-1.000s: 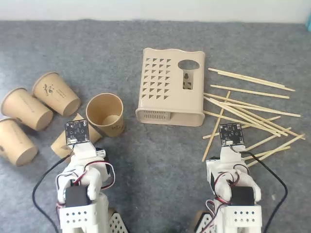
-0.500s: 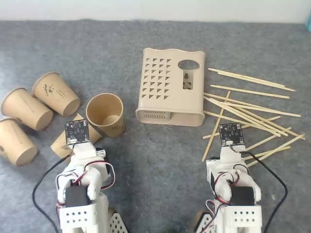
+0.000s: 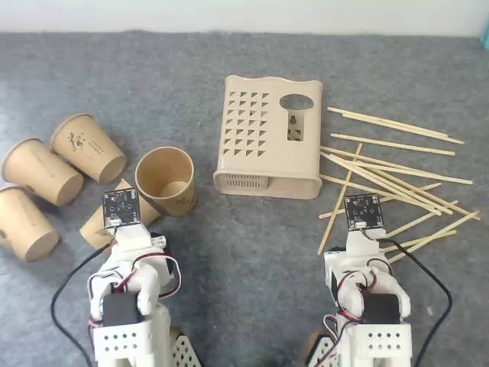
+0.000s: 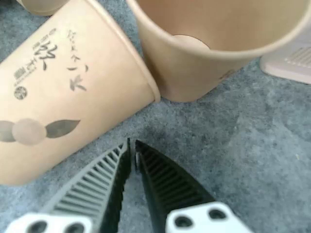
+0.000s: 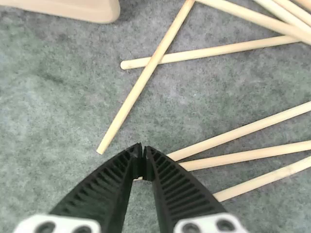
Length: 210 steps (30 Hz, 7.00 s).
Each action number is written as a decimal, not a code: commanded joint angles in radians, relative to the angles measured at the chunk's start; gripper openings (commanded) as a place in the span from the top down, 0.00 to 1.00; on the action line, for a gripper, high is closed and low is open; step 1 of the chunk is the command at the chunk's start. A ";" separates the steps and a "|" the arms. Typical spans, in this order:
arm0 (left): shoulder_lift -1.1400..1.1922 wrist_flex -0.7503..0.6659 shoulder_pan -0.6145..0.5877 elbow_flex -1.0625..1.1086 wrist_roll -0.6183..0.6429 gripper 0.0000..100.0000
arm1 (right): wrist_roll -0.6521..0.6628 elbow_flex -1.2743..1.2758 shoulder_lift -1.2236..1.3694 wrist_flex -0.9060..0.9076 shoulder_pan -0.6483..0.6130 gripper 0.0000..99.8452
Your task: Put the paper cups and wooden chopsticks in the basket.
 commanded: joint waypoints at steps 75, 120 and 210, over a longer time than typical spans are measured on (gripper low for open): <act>2.588 0.222 0.433 -2.942 0.299 0.80 | 0.087 -0.037 0.004 -0.041 0.278 0.99; 2.969 0.224 0.413 -3.335 -0.255 0.99 | 0.087 -0.021 0.004 -0.053 0.277 0.99; 3.030 0.236 0.552 -3.364 -0.941 0.92 | 0.087 -0.023 0.004 -0.050 0.278 0.99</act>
